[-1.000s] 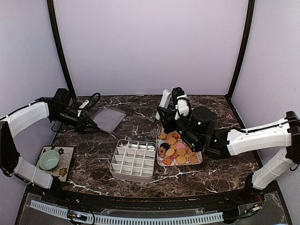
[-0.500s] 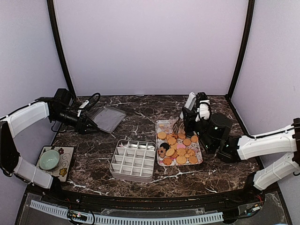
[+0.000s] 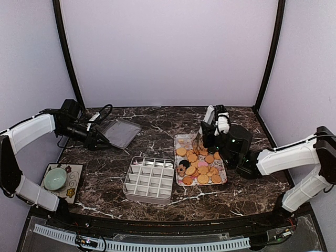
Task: Pack the cookies
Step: Pick up the fake cookies from the plate.
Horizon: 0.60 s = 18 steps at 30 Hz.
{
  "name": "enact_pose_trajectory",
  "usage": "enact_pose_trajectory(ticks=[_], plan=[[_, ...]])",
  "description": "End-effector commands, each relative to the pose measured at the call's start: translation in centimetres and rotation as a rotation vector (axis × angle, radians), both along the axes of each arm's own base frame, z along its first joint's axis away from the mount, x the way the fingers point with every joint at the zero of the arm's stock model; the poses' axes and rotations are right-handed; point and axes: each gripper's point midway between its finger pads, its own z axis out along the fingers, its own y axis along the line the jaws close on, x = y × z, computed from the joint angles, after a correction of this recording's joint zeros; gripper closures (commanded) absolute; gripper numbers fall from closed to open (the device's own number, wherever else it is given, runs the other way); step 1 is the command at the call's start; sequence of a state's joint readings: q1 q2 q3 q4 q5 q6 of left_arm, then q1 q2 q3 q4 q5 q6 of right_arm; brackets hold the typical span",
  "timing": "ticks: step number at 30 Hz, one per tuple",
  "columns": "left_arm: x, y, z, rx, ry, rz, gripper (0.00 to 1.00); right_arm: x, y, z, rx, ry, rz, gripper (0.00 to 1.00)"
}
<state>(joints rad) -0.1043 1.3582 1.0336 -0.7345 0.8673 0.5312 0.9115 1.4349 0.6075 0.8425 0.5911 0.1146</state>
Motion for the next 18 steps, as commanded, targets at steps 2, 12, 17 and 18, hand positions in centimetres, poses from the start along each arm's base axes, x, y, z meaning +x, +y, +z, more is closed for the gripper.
enact_pose_trajectory(ticks=[2, 12, 17, 18], plan=[[0.0, -0.1, 0.8, -0.017, 0.002, -0.009, 0.41, 0.8, 0.4, 2.2, 0.099, -0.044, 0.019, 0.67], [0.0, -0.2, 0.9, -0.020, -0.001, -0.013, 0.42, 1.5, 0.4, 0.5, 0.059, -0.010, 0.010, 0.72], [0.0, -0.2, 0.8, -0.021, 0.000, -0.013, 0.42, 1.7, 0.1, 0.3, 0.041, -0.007, 0.000, 0.80], [0.0, -0.2, 0.8, -0.022, 0.001, -0.011, 0.43, 1.7, 0.1, 0.5, 0.040, -0.009, -0.001, 0.82]])
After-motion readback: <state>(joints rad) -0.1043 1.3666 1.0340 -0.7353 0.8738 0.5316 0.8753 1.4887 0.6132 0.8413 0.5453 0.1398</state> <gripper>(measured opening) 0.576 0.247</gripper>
